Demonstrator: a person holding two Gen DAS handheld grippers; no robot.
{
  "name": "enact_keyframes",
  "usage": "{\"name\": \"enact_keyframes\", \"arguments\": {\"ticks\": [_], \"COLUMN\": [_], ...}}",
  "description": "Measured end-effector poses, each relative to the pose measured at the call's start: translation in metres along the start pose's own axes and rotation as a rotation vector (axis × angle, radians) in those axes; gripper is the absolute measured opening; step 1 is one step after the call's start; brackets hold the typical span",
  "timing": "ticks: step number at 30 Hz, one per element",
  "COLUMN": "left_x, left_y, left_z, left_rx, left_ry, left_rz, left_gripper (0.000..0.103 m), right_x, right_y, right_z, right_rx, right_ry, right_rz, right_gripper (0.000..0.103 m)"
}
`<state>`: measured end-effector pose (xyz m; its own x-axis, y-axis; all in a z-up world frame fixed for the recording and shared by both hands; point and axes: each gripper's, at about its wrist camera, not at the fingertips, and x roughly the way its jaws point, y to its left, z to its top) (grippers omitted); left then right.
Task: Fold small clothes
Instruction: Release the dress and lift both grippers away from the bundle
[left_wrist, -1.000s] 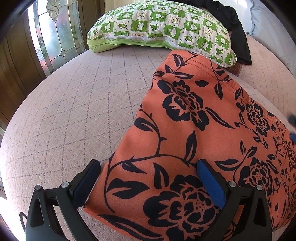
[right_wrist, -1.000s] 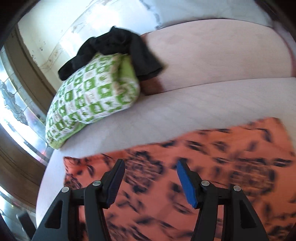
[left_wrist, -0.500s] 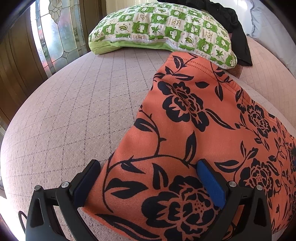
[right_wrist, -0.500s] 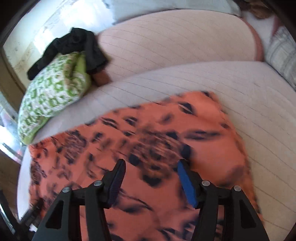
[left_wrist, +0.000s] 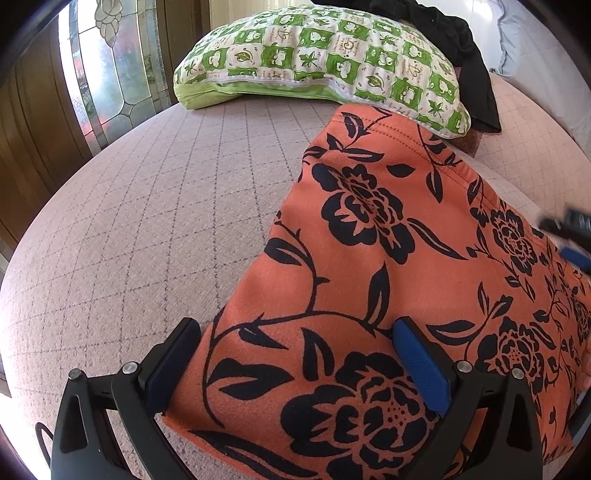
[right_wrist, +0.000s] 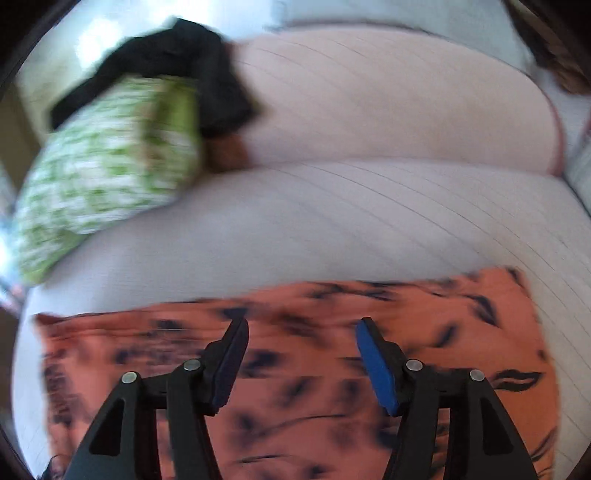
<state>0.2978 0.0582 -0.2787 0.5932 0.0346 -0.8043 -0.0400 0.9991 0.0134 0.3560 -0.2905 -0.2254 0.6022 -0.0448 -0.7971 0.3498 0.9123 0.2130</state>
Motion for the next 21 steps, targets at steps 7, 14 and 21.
{"name": "enact_keyframes", "arguments": {"ticks": [7,14,21], "left_x": [-0.001,-0.004,-0.007], "left_y": [-0.003,-0.011,-0.013], "left_z": [-0.001,-0.002,-0.003], "left_rx": [0.035,0.08,0.089], "left_ry": [-0.021,-0.043,-0.044], "left_rz": [-0.006,-0.021,-0.031], "left_gripper": [0.103,0.103,0.103], "right_x": [0.002,0.061,0.053], "right_y": [0.107,0.141,0.117], "right_z": [-0.008,-0.008,-0.001], "right_rx": [-0.197,-0.106,0.011], "right_ry": [-0.014,0.099,0.03], "right_rz": [0.394,0.466,0.393], "right_gripper": [0.065,0.062,0.062]}}
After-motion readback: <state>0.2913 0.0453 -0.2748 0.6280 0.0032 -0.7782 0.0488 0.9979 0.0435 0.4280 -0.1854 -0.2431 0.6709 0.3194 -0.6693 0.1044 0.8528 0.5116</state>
